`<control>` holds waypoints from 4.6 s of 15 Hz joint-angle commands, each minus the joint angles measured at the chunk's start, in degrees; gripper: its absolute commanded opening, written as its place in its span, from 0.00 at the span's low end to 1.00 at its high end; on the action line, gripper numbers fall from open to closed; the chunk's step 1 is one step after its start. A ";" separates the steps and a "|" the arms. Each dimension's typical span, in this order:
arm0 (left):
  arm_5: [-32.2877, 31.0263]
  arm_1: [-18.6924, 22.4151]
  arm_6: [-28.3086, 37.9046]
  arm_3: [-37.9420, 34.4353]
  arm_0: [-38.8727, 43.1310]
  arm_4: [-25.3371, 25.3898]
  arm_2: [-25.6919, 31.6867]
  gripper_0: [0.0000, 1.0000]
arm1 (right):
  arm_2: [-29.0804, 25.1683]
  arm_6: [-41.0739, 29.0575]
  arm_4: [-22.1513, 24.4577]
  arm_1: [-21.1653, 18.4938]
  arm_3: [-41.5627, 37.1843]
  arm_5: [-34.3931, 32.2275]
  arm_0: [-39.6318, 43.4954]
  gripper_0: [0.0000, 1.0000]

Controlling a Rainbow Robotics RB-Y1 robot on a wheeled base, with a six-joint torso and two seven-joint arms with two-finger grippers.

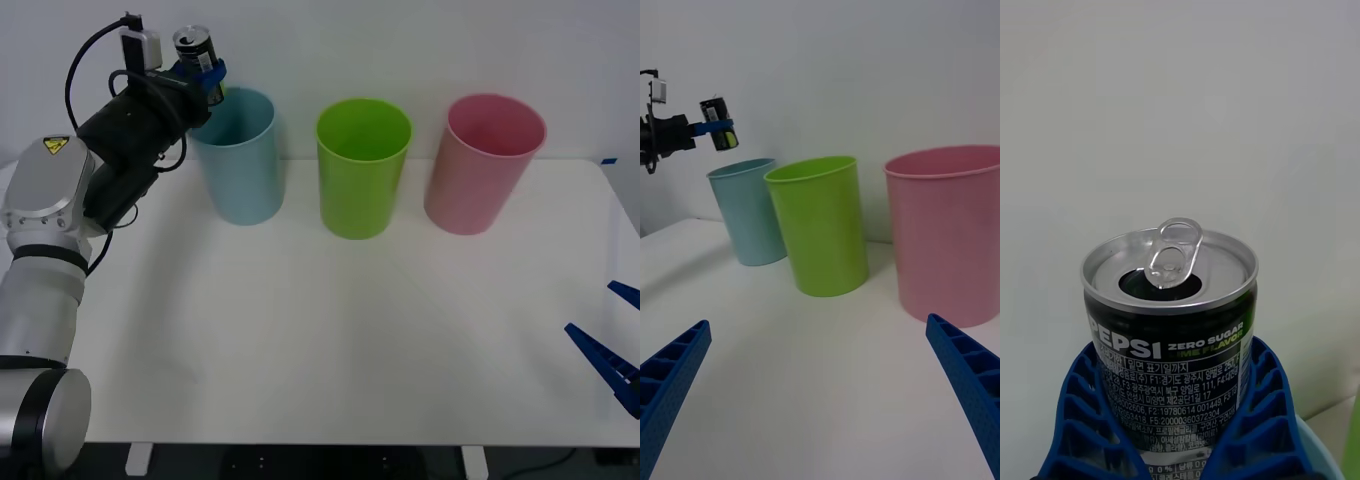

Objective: Grasp the object on the table and drop it into the matching bin: aluminum can to the light blue bin, PET bottle to the pink bin.

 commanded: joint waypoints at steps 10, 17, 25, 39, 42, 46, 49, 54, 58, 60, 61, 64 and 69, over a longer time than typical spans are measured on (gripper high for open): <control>0.05 -0.34 -2.16 5.98 -4.52 -1.51 -0.49 0.11 | 0.00 0.00 0.00 0.00 0.00 0.00 0.00 1.00; -0.74 -0.34 -2.51 5.98 -4.52 -0.28 -0.49 1.00 | 0.00 0.00 0.00 0.00 0.00 0.00 0.00 1.00; -3.99 1.15 -3.74 4.57 -1.88 5.43 -0.49 1.00 | 0.00 0.00 0.00 0.00 0.00 0.00 0.00 1.00; -19.37 11.44 -4.89 -10.90 21.58 20.99 4.17 1.00 | 0.00 0.00 0.00 0.00 0.00 0.00 0.00 1.00; -23.86 12.84 -4.89 -13.62 26.68 21.07 6.72 1.00 | 0.00 0.00 0.00 0.00 0.00 0.00 0.00 1.00; -30.89 13.20 -5.50 -16.96 33.19 21.60 10.93 1.00 | 0.00 0.00 0.00 0.00 0.00 0.00 0.00 1.00; -33.96 13.63 -6.38 -20.22 38.55 21.51 13.04 1.00 | 0.00 0.00 0.00 0.00 0.00 0.00 0.00 1.00; -39.50 14.07 -8.67 -23.56 45.75 21.51 16.56 1.00 | 0.00 0.00 0.00 0.00 0.00 0.00 0.00 1.00; -41.79 13.99 -12.36 -24.79 49.88 22.39 17.70 1.00 | 0.00 0.00 0.00 0.00 0.00 0.00 0.00 1.00; -42.05 14.07 -12.71 -26.81 52.52 23.53 17.97 1.00 | 0.00 0.00 0.00 0.00 0.00 0.00 0.00 1.00; -42.14 14.07 -12.71 -27.69 53.58 23.97 18.05 1.00 | 0.00 0.00 0.00 0.00 0.00 0.00 0.00 1.00; -42.23 14.07 -12.44 -29.71 55.69 25.12 18.49 1.00 | 0.00 0.00 0.00 0.00 0.00 0.00 0.00 1.00; -42.58 14.07 -12.01 -31.91 56.65 25.38 18.93 1.00 | 0.00 0.00 0.00 0.00 0.00 0.00 0.00 1.00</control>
